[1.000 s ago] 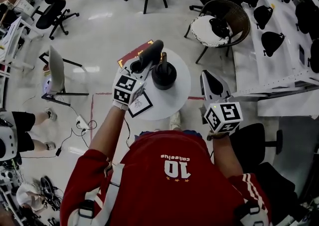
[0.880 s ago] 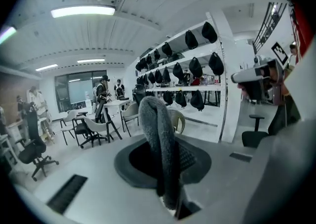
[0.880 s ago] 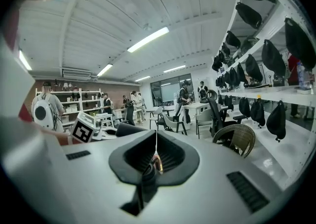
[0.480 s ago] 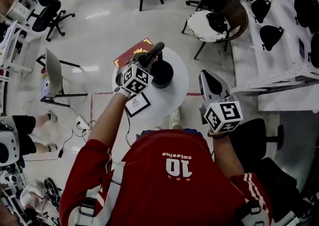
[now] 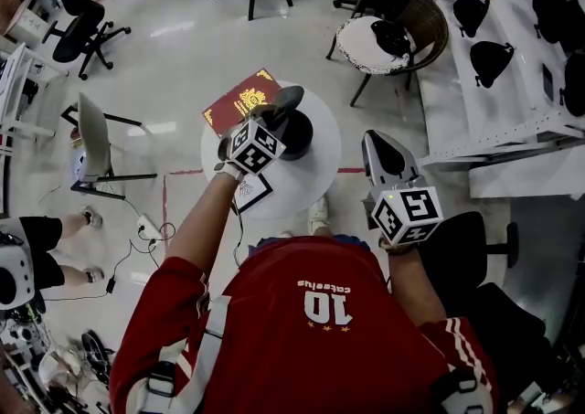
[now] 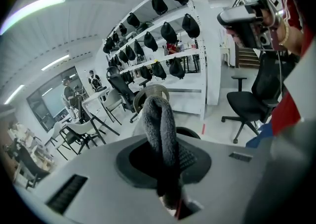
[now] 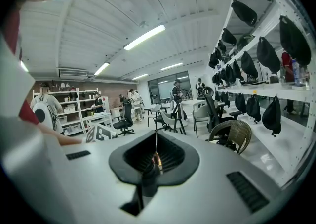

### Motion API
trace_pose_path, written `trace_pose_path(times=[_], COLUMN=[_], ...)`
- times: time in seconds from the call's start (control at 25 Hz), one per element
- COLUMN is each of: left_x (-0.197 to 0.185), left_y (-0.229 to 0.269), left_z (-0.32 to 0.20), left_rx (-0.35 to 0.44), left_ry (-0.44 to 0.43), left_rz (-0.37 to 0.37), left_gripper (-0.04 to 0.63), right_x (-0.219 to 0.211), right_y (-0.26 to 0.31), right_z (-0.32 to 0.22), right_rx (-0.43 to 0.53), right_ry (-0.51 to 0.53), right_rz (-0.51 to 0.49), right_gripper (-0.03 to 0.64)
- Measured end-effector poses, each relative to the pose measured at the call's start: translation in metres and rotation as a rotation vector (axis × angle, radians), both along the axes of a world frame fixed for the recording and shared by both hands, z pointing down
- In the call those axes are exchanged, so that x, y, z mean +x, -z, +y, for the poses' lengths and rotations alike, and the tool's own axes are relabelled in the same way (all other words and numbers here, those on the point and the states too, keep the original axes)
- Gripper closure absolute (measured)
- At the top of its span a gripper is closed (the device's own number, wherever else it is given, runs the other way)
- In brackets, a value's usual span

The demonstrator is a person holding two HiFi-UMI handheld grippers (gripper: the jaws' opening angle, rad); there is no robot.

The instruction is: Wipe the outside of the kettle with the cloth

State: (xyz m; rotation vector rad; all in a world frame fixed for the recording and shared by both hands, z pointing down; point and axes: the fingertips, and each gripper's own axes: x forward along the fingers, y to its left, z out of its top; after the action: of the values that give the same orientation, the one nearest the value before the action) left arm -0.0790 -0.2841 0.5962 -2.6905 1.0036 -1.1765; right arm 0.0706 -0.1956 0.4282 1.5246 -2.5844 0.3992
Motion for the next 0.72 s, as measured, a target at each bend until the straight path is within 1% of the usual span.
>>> trace_pose_path(times=[0.36, 0.72], left_x=[0.006, 0.022], left_y=[0.001, 0.002], left_z=[0.019, 0.046], left_rx=[-0.037, -0.063], left_ry=[-0.017, -0.070], left_rz=[0.044, 0.072], left_gripper=[0.548, 0.548], right_x=[-0.003, -0.012], right_y=[0.000, 0.000], right_z=[0.010, 0.026], right_rx=[-0.001, -0.002], right_ry=[-0.006, -0.005], right_rz=[-0.003, -0.015], right_gripper=[0.600, 0.600])
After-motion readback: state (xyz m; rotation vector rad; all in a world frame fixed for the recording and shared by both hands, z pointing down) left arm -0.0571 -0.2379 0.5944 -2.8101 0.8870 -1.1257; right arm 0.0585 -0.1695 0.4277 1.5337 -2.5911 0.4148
